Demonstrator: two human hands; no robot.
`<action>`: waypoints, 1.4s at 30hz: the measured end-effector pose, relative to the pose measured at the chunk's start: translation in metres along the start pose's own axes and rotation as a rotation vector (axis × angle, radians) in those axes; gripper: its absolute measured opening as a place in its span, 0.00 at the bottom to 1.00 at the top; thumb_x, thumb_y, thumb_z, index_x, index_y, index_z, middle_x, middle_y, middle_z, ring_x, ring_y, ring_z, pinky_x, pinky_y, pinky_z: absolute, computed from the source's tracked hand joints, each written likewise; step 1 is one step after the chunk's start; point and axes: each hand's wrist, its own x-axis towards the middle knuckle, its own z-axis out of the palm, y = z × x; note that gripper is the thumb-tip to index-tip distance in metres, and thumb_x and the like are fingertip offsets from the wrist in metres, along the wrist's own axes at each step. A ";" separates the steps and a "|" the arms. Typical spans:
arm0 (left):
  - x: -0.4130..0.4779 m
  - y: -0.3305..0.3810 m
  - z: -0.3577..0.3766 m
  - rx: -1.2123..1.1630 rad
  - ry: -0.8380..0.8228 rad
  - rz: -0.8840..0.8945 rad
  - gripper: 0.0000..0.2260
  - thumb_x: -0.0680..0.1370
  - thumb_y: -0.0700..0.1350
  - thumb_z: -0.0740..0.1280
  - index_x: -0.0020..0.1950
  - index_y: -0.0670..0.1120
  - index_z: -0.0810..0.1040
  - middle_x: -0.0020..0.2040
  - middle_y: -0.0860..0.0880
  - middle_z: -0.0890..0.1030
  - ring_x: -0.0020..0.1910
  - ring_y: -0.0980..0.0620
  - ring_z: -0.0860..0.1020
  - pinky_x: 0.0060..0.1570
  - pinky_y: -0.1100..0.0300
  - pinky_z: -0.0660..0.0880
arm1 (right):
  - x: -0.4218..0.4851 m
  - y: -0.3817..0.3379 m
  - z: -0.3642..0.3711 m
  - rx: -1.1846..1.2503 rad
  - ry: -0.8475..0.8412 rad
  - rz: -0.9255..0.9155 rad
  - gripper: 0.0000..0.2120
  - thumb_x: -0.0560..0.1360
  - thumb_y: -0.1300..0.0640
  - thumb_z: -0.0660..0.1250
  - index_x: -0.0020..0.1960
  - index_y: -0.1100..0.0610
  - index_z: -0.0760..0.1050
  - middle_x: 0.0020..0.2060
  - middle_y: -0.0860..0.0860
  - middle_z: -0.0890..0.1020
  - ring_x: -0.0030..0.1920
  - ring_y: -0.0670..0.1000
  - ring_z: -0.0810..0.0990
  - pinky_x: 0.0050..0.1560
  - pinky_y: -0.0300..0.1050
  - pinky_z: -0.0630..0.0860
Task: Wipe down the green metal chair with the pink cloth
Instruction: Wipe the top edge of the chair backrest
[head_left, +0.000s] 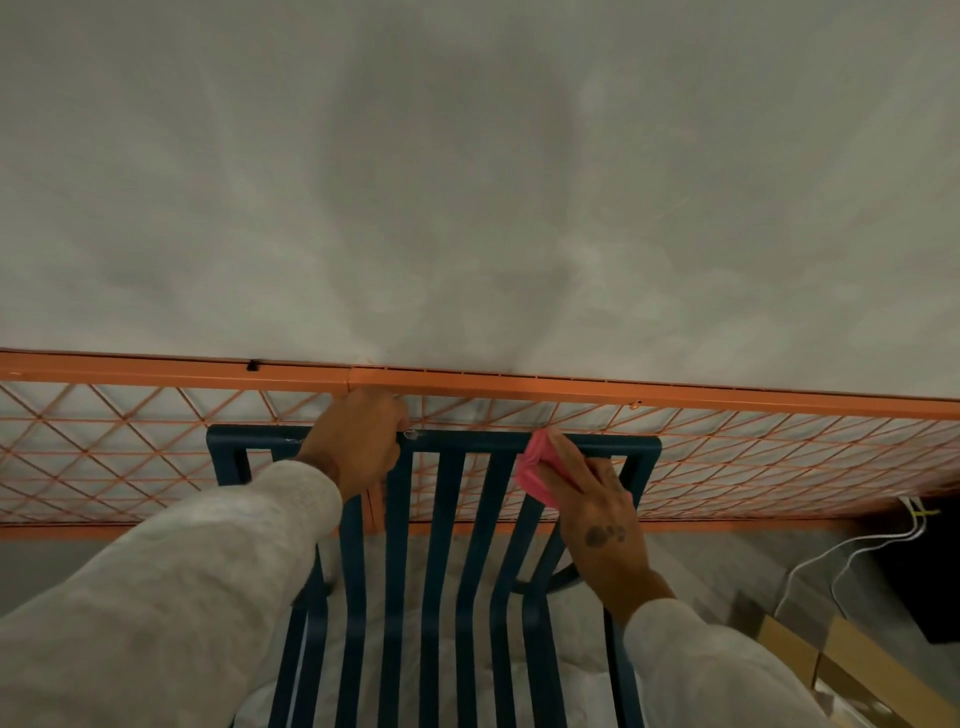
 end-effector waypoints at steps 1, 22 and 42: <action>0.000 0.000 0.000 0.000 -0.002 0.000 0.08 0.75 0.38 0.67 0.52 0.45 0.81 0.49 0.48 0.81 0.40 0.54 0.74 0.41 0.65 0.67 | 0.004 -0.009 0.000 0.007 -0.002 -0.019 0.45 0.56 0.71 0.79 0.68 0.48 0.71 0.70 0.53 0.71 0.56 0.60 0.76 0.48 0.58 0.81; 0.004 -0.004 0.001 -0.009 -0.037 -0.025 0.08 0.74 0.39 0.68 0.53 0.44 0.80 0.51 0.48 0.81 0.45 0.52 0.78 0.43 0.64 0.70 | 0.026 0.041 -0.039 0.569 0.165 0.655 0.12 0.80 0.67 0.59 0.56 0.52 0.75 0.47 0.49 0.82 0.46 0.44 0.81 0.52 0.48 0.82; 0.003 -0.039 -0.029 0.116 -0.194 0.074 0.12 0.72 0.48 0.71 0.55 0.50 0.78 0.52 0.51 0.80 0.50 0.51 0.79 0.49 0.58 0.78 | 0.060 0.016 -0.072 0.384 -0.329 0.604 0.09 0.81 0.61 0.58 0.60 0.53 0.67 0.40 0.52 0.77 0.35 0.50 0.78 0.29 0.41 0.73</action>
